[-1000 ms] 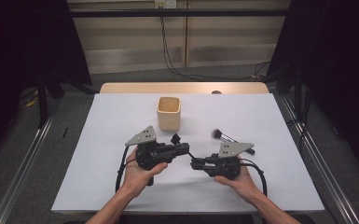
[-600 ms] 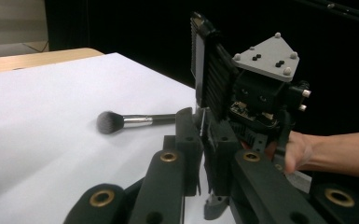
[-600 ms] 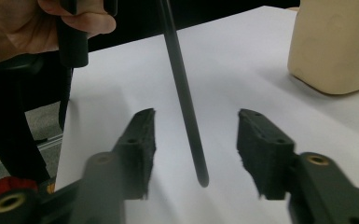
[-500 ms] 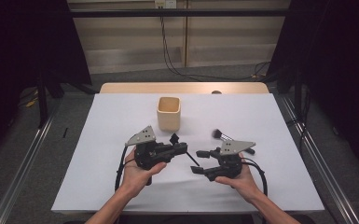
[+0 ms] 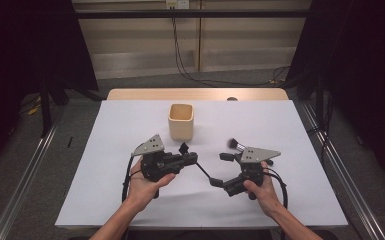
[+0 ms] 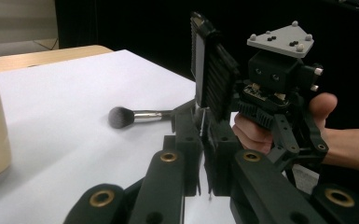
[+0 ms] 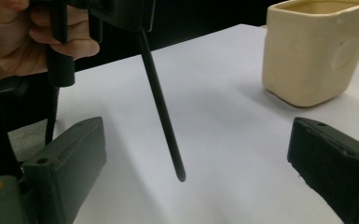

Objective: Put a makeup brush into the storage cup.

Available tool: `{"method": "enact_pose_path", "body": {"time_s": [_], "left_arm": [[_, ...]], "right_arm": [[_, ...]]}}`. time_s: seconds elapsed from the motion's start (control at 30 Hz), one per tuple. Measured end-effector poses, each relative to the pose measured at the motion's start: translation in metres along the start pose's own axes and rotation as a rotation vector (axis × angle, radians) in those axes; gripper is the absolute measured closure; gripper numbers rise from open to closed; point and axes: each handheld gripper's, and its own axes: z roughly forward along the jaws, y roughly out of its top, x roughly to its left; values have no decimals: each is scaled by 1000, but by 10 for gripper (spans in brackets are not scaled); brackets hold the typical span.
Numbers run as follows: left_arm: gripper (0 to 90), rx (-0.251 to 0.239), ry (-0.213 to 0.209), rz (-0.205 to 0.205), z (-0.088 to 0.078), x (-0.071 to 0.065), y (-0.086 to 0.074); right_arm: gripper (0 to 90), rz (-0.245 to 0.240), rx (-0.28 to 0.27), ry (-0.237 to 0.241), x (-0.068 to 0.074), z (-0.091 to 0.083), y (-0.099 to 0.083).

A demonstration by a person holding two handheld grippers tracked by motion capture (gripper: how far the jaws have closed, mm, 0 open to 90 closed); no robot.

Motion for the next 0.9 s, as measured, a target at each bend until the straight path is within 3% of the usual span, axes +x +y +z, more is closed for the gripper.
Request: {"method": "enact_pose_path", "body": {"time_s": [0.2,0.27,0.47,0.73,0.9], "left_arm": [[857,10,8,4,-4,0,0],[857,21,16,4,-7,1,1],[858,42,29,3,-14,3,1],[857,63,59,-5,-26,10,0],[857,72,77,-17,-35,14,0]], "right_arm": [[46,-3,15,-23,0,-3,0],[60,-9,18,-59,0,-5,-1],[54,-10,21,-94,-1,-11,-2],[49,-43,7,-147,2,-20,-5],[47,-49,-18,-207,1,-34,-11]]}}
